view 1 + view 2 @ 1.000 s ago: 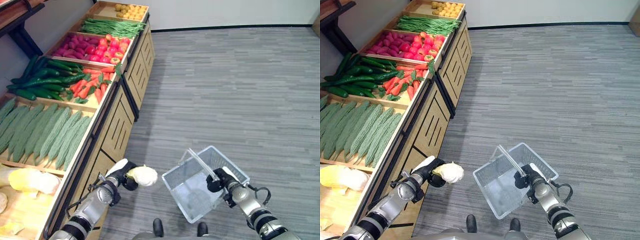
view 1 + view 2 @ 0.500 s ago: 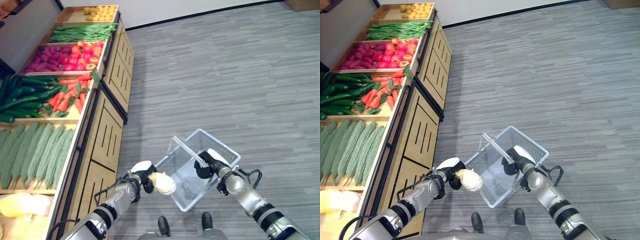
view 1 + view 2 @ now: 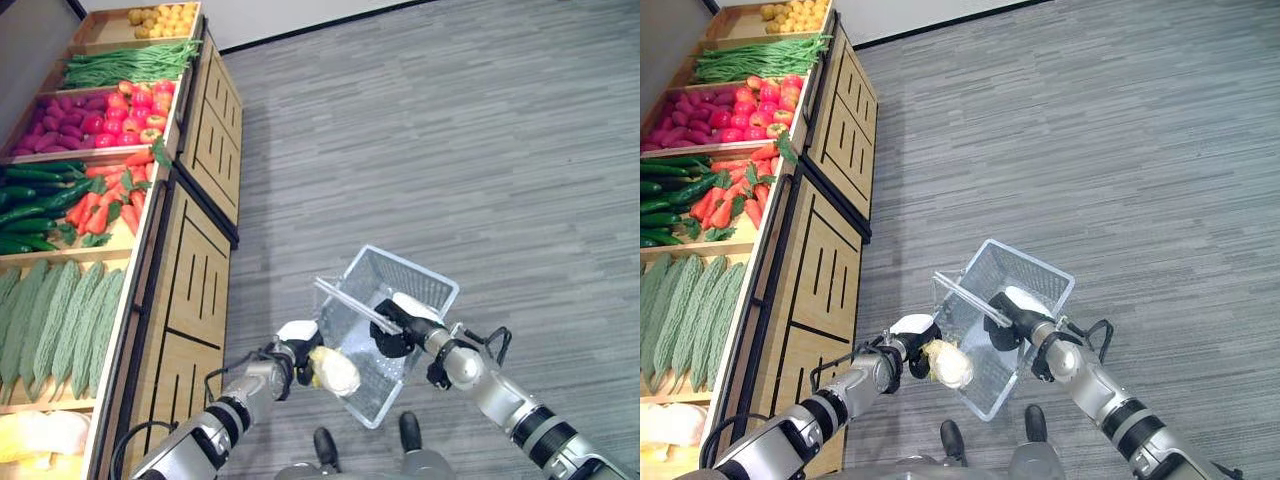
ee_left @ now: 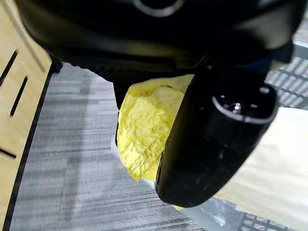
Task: Get the vegetables into the basket
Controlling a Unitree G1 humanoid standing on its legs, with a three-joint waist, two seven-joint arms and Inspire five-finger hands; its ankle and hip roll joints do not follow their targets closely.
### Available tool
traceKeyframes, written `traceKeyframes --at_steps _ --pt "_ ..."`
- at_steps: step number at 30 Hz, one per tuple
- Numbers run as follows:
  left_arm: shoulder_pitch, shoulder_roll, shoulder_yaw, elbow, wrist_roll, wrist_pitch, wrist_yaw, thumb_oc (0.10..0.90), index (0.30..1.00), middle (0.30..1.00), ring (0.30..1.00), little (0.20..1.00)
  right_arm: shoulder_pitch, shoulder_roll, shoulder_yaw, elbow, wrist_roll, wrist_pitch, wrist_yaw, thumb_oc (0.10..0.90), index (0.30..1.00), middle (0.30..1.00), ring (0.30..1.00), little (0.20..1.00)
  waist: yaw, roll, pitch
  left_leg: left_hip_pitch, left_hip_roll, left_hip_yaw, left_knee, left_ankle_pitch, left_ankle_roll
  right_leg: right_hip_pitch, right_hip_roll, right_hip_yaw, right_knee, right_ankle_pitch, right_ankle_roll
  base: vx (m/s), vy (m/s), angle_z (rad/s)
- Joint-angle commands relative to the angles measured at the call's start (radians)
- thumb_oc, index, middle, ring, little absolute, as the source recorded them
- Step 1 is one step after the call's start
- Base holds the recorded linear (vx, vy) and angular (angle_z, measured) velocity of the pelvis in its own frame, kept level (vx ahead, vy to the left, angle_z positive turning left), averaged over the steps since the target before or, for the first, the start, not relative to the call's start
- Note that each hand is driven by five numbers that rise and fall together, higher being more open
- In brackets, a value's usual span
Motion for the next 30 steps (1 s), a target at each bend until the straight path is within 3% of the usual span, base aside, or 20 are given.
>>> traceKeyframes --at_steps 1,5,7,8,10,16,17,30 --pt "-0.150 -0.006 -0.015 0.089 0.050 -0.022 0.037 0.400 0.300 0.300 0.300 0.300 -0.170 0.049 0.012 -0.186 0.057 -0.144 0.006 0.400 0.300 0.300 0.300 0.300 -0.020 -0.075 0.014 0.042 -0.038 0.009 0.000 -0.104 -0.022 0.012 -0.002 0.018 0.000 -0.039 0.000 -0.01 -0.010 -0.10" --pt "-0.176 -0.027 -0.048 0.119 0.100 -0.024 0.038 0.400 0.300 0.300 0.300 0.300 -0.165 0.025 -0.001 -0.294 0.222 -0.162 0.038 0.400 0.300 0.300 0.300 0.300 -0.029 -0.086 0.028 0.012 -0.034 0.021 0.000 -0.095 -0.024 -0.024 0.002 0.032 0.000 -0.024 0.005 -0.02 -0.013 -0.16" --pt "-0.177 -0.030 -0.052 0.123 0.108 -0.026 0.039 0.400 0.300 0.300 0.300 0.300 -0.155 0.013 -0.011 -0.323 0.243 -0.164 0.040 0.400 0.300 0.300 0.300 0.300 -0.027 -0.088 0.030 0.007 -0.033 0.024 0.000 -0.094 -0.024 -0.031 0.003 0.034 0.000 -0.021 0.005 0.00 -0.016 -0.15" --pt "-0.169 0.010 -0.035 0.108 0.132 -0.011 0.077 0.400 0.300 0.300 0.300 0.300 -0.158 -0.001 -0.027 -0.363 0.237 -0.149 0.048 0.400 0.300 0.300 0.300 0.300 -0.020 -0.087 0.030 0.005 -0.032 0.027 0.000 -0.093 -0.025 -0.033 0.004 0.035 0.000 -0.019 0.004 0.01 -0.018 -0.09" --pt "-0.135 0.058 -0.035 0.038 0.125 -0.059 0.012 0.400 0.300 0.300 0.300 0.300 -0.160 -0.030 -0.059 -0.430 0.276 -0.176 0.050 0.400 0.300 0.300 0.300 0.300 -0.007 -0.086 0.033 0.003 -0.031 0.027 0.000 -0.093 -0.025 -0.035 0.004 0.034 0.000 -0.018 0.004 0.01 -0.018 -0.08" --pt "-0.091 0.082 -0.035 0.003 0.143 -0.075 -0.002 0.400 0.300 0.300 0.300 0.300 -0.146 -0.053 -0.094 -0.514 0.296 -0.203 0.044 0.400 0.300 0.300 0.300 0.300 0.001 -0.086 0.033 0.004 -0.031 0.025 0.000 -0.092 -0.026 -0.032 0.004 0.028 0.000 -0.020 0.004 0.00 -0.002 -0.01" --pt "-0.067 0.094 -0.033 -0.012 0.150 -0.083 -0.010 0.900 1.000 1.000 1.000 1.000 -0.141 -0.067 -0.110 -0.551 0.294 -0.215 0.045 0.400 0.300 0.300 0.300 0.300 0.004 -0.086 0.031 0.007 -0.032 0.024 0.000 -0.093 -0.025 -0.028 0.004 0.027 0.000 -0.022 0.004 0.00 0.000 0.00" --pt "-0.025 0.143 -0.016 -0.126 0.127 -0.103 -0.033 0.900 1.000 1.000 1.000 1.000 -0.143 -0.078 -0.115 -0.569 0.248 -0.205 0.047 0.400 0.300 0.300 0.300 0.300 0.014 -0.089 0.024 0.021 -0.036 0.010 0.000 -0.101 -0.020 -0.008 0.001 0.012 0.000 -0.027 0.004 -0.01 0.009 0.04"
